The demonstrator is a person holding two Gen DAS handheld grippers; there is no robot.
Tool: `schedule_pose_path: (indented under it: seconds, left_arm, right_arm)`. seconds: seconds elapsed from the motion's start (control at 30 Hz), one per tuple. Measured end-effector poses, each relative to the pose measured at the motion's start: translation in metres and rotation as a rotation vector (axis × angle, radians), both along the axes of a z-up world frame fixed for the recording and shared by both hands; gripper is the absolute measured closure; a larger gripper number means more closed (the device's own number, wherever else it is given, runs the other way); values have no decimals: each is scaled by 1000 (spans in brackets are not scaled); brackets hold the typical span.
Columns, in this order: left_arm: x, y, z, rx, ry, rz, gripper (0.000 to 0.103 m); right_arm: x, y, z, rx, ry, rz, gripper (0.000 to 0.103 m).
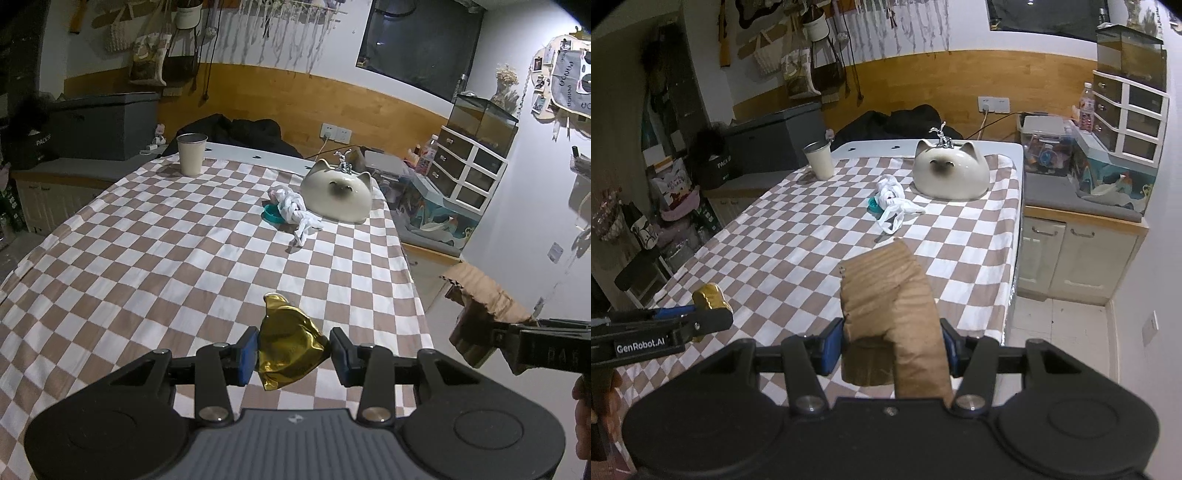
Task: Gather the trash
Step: 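Carry the brown paper and gold wrapper with both tools over the bin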
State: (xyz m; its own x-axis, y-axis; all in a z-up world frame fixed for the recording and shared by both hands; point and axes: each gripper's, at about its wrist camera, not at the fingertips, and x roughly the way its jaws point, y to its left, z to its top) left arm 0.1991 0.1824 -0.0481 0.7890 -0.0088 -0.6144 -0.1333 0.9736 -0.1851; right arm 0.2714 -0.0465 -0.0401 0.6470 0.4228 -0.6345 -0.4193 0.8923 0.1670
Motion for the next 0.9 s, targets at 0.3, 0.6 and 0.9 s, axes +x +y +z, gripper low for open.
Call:
schedule_pose_path:
  seconds: [0.3, 0.6, 0.9]
  left_arm:
    - [-13, -30, 6, 7, -3, -6, 61]
    - [-6, -74, 13, 20, -21, -12, 61]
    - [16, -138, 9, 25, -11, -70, 61]
  right_arm:
    - [-17, -23, 8, 28, -12, -3, 49]
    - [-13, -70, 6, 41, 0, -32, 49]
    - [-4, -136, 0, 54, 6, -83, 49]
